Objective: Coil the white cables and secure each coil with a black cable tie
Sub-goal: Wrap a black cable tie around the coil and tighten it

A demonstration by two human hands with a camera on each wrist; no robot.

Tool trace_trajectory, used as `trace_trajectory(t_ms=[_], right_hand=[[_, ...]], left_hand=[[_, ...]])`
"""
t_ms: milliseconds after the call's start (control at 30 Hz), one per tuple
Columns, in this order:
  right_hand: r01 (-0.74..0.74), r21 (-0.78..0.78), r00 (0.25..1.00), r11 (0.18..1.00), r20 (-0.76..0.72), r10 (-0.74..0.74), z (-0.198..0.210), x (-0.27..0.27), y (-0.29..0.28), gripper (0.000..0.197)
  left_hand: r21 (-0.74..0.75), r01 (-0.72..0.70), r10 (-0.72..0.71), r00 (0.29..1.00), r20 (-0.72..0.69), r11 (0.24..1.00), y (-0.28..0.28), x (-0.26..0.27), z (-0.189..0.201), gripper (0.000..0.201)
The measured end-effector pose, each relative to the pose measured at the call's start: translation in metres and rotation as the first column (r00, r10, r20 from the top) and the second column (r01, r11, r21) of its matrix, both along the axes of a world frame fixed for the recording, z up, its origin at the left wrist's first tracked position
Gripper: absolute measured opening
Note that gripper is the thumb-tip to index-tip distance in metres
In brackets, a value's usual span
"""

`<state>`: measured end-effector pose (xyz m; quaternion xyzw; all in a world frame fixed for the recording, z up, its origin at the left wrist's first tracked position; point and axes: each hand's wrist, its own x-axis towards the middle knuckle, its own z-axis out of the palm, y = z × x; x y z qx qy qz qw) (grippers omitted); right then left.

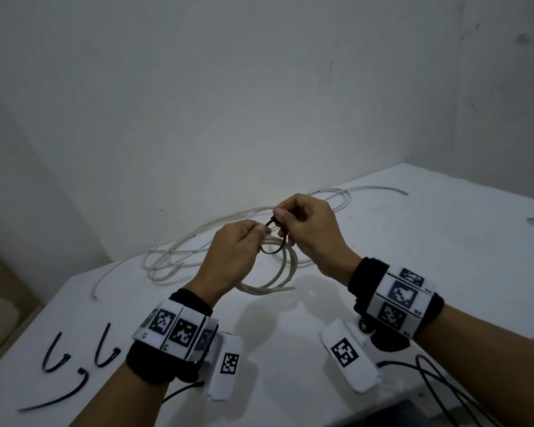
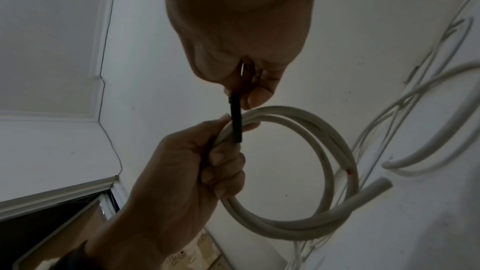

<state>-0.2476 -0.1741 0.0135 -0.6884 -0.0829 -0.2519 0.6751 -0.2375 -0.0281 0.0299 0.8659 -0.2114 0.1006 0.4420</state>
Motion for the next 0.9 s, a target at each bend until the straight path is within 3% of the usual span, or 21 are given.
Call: trace_trajectory(t_ms=[300,533,667,767,900], right_hand=[[0.079,-0.199,0.995,0.977,0.083,-0.064,-0.003,-0.003,0.008,0.012],[0.124,-0.305,0.991,0.944,0.094,-0.100,0.004,-0.001,-0.002,0.013],[0.026,-0.294,0.997,0.955,0.074,-0.004,0.015,0.002,-0.009,0.017],[-0.011,-0.298,0.997,0.954,0.073,0.035,0.027,0.005,-0.012,0.017],[0.066,-0.328,0.993,0.942,0.110,-0.031,0.051,0.013,-0.015,0.026]], left_hand=[[0.146,-0.020,-0.002,0.988,0.154,0.989,-0.008,-0.003,0.000,0.032],[-0.008,0.101,-0.101,0.995,-0.013,0.995,-0.012,-0.011,0.007,0.022],[0.009,0.175,-0.174,0.982,-0.080,0.985,-0.010,-0.012,0.011,0.027],[-0.028,0.174,-0.177,0.972,-0.156,0.984,-0.012,-0.014,0.015,0.021],[-0.046,0.135,-0.142,0.960,-0.240,0.990,-0.014,-0.014,0.014,0.016]])
